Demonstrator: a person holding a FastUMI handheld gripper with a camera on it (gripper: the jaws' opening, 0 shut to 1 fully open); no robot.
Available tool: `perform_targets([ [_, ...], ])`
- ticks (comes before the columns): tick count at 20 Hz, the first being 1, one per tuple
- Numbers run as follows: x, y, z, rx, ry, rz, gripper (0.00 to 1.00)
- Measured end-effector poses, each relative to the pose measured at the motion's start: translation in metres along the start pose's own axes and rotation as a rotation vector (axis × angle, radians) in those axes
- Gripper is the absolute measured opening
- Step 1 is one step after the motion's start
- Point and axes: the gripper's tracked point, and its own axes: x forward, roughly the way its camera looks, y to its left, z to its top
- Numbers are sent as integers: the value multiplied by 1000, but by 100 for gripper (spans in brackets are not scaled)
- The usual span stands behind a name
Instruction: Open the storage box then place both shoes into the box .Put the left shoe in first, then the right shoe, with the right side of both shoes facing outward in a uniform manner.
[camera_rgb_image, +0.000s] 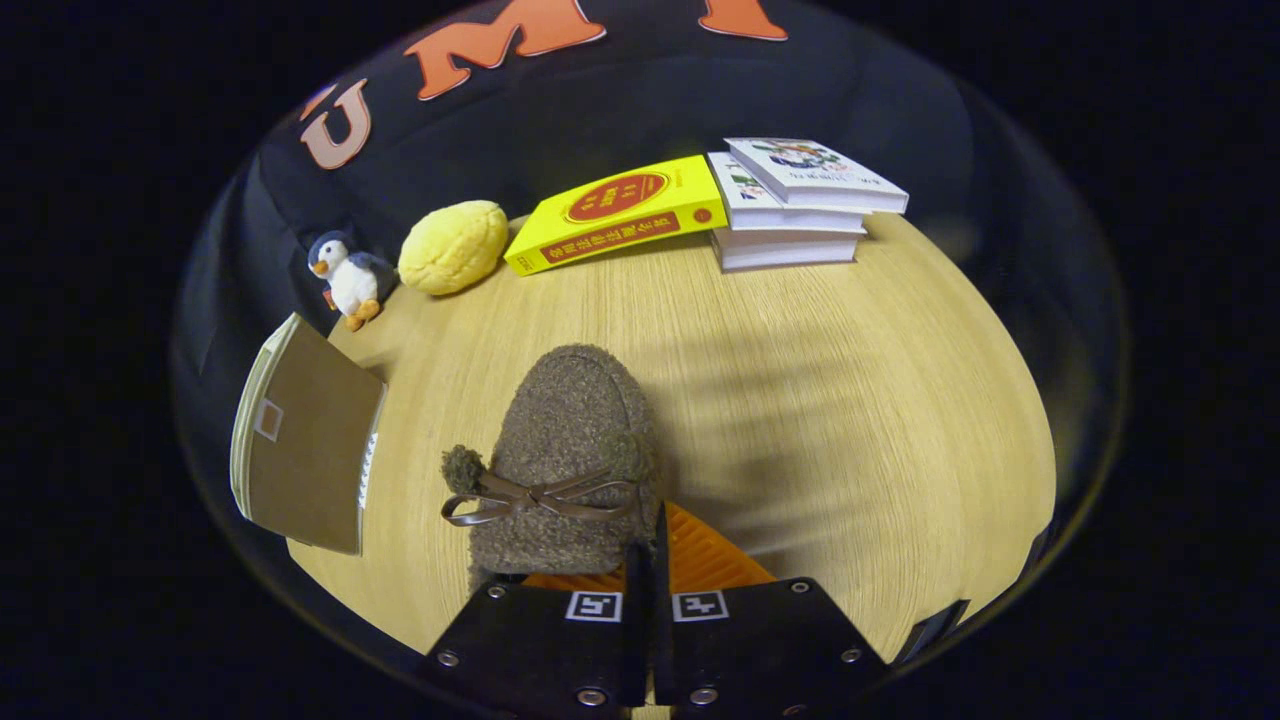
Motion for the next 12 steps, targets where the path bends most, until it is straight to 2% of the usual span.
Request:
perform_targets([
  [7, -65, 122, 54, -26, -57, 98, 4],
  [12, -88, 227, 81, -65, -80, 184, 4],
])
